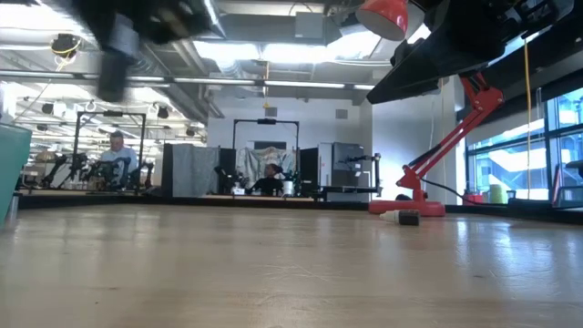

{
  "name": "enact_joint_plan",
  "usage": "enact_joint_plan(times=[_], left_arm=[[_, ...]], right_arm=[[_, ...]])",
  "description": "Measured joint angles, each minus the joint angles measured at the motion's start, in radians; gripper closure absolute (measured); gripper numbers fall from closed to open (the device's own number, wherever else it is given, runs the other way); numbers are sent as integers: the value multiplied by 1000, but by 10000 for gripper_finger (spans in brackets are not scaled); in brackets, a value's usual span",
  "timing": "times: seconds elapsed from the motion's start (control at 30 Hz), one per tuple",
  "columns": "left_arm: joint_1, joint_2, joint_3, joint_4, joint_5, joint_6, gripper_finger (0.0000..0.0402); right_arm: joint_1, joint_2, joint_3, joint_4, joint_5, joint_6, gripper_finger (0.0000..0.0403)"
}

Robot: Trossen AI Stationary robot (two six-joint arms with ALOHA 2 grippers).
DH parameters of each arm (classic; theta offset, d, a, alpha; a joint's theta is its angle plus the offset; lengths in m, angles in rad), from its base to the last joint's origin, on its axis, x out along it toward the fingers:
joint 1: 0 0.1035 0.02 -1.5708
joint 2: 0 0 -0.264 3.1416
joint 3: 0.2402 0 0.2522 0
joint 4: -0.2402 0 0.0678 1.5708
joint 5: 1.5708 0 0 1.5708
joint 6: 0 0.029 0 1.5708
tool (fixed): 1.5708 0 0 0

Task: Pick & Place food coloring
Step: Put the black food coloring into the blue bin

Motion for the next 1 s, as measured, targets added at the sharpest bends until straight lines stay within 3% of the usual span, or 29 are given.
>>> enact_joint_plan(times=[0.37,0.53,0.67,1.0], left_arm=[[-241,0,0,-41,-37,-530,343],[-341,0,0,-73,-151,-736,343],[-386,18,-1,-74,-237,-839,343],[-396,131,-2,-67,-210,-945,342]], right_arm=[[0,0,0,0,0,5,175],[0,0,0,6,0,3,175],[-6,0,0,5,0,4,175],[-21,0,0,24,2,4,175]])
